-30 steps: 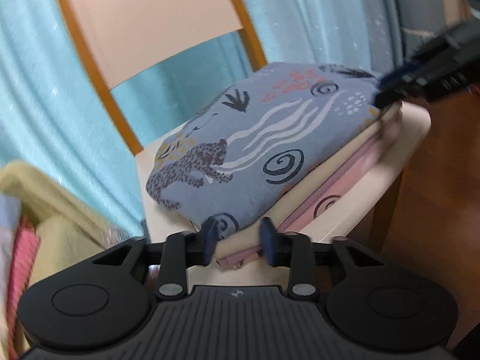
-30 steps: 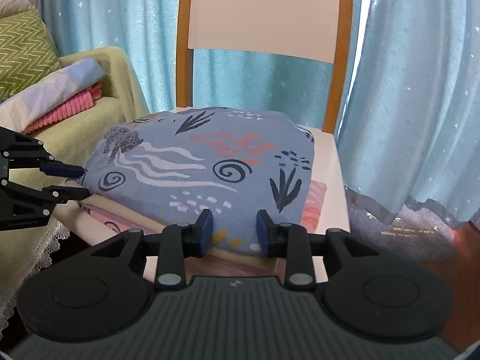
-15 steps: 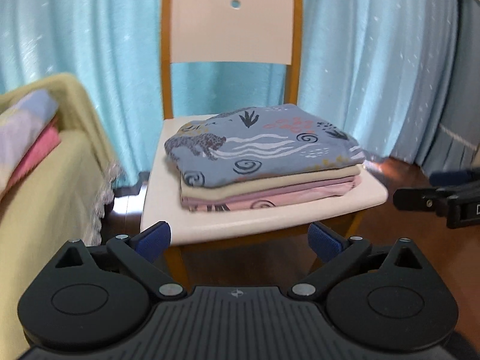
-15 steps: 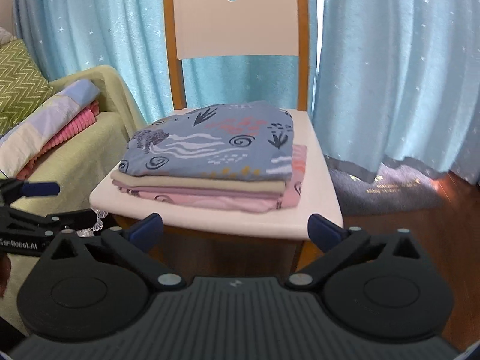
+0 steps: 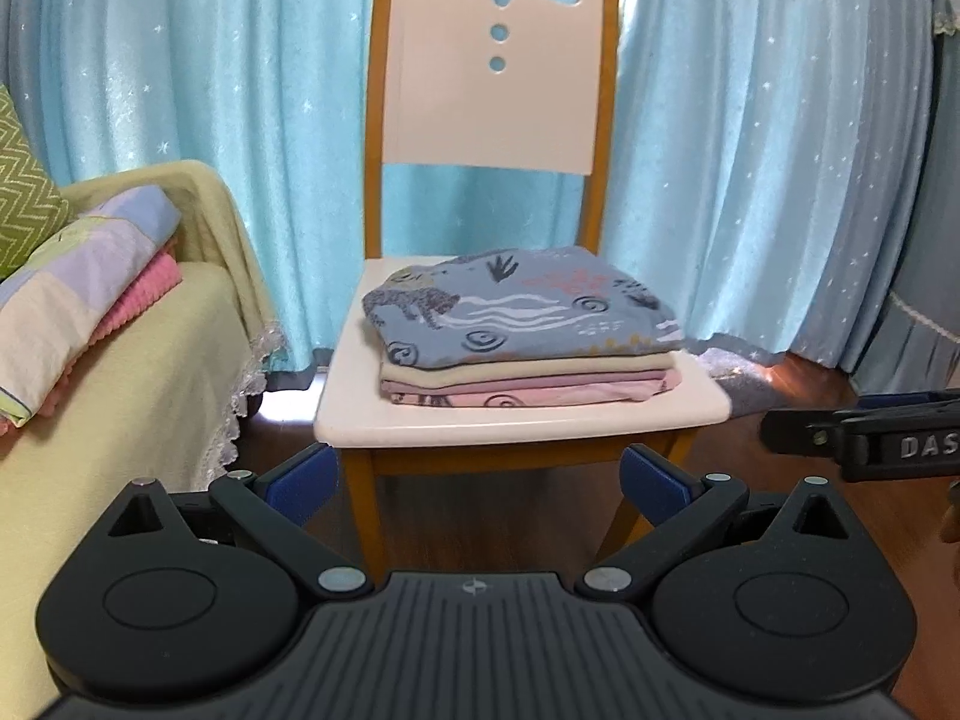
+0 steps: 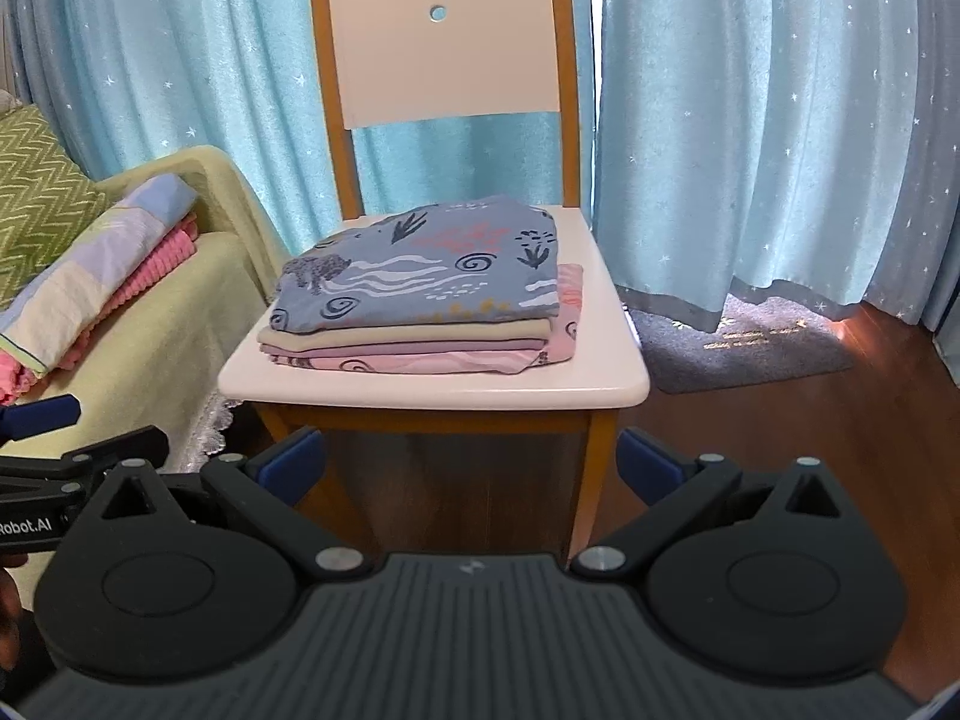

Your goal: Fold clothes

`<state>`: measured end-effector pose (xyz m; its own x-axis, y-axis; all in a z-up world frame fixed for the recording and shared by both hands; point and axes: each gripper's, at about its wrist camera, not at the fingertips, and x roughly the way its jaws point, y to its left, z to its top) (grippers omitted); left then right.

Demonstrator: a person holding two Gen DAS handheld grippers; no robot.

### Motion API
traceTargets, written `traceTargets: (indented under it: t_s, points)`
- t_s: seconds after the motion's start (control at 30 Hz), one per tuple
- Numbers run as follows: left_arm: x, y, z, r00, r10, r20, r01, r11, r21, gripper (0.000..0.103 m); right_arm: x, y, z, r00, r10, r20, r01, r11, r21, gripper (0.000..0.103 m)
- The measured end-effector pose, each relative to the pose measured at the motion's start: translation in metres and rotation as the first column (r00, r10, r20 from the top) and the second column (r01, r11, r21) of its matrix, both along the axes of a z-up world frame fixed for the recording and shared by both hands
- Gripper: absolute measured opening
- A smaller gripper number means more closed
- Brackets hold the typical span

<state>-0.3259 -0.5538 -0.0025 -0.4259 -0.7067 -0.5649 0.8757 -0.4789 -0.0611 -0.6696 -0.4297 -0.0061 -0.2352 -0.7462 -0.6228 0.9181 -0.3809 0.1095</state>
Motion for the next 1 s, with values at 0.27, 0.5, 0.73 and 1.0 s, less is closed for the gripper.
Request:
traceTargets:
  t_s: [0.27, 0.5, 0.73, 1.0]
  points:
    - [-0.004, 0.01, 0.007, 0.999, 0.021, 0.027, -0.021, 0.999, -0.024, 0.103, 0.008, 0.005, 0.008, 1.0, 0.005, -0.005, -0.005, 1.0, -0.011, 0.102]
    - [-0.001, 0.009, 0.006, 1.0, 0.016, 0.004, -0.016, 1.0, -0.009, 0.103, 0.009, 0.006, 0.011, 1.0, 0.002, -0.011, -0.002, 1.0, -0.011, 0.102]
    - [-0.002, 0.01, 0.004, 1.0, 0.017, 0.009, -0.017, 1.0, -0.015, 0.103, 0.008, 0.007, 0.011, 1.0, -0.002, -0.004, 0.002, 1.0, -0.008, 0.102]
    - [-0.002, 0.013, 0.003, 1.0, 0.024, 0.009, -0.023, 0.999, -0.038, 0.103, 0.011, 0.008, 0.01, 1.0, -0.002, -0.007, 0.002, 1.0, -0.005, 0.102]
